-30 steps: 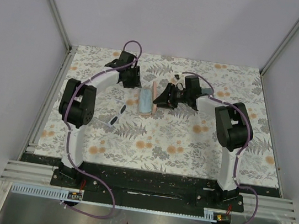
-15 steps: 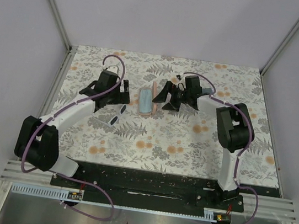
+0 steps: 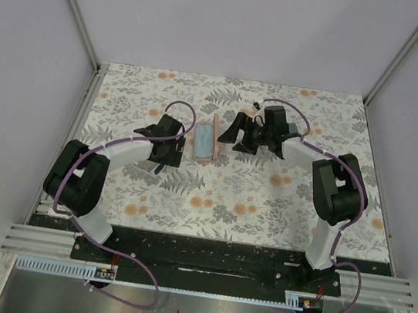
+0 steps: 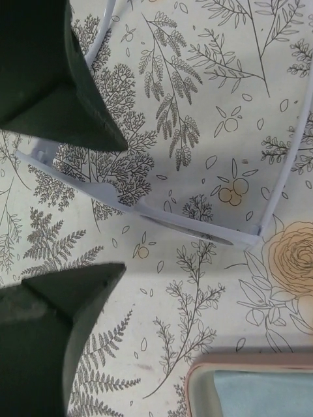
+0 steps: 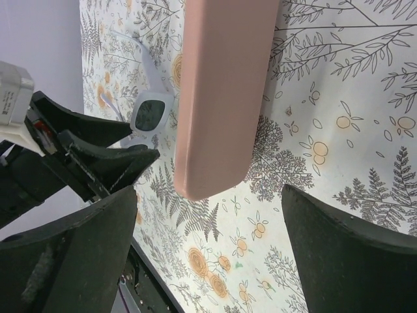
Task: Organize the sunglasses
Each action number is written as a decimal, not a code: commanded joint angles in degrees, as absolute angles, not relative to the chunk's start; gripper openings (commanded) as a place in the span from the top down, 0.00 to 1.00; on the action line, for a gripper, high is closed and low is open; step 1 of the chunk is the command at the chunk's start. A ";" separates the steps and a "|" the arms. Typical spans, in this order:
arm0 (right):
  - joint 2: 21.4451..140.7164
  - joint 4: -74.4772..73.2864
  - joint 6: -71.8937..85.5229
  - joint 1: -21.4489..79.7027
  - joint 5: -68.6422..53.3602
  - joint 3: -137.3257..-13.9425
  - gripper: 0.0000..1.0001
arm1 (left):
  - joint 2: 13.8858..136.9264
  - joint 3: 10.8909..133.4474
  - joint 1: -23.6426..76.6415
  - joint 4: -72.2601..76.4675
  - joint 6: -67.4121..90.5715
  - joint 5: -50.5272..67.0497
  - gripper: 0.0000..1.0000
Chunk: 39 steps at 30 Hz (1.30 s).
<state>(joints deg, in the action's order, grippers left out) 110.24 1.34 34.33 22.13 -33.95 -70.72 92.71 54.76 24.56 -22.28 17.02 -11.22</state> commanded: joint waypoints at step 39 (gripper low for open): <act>74.62 6.41 32.96 21.27 -42.44 -55.37 0.83 | 66.53 52.56 41.13 -1.16 21.35 46.75 0.87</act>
<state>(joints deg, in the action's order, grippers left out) 79.00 4.43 33.71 21.43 -36.45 -56.58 68.29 51.09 41.15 -11.18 18.55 38.11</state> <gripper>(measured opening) 0.217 0.180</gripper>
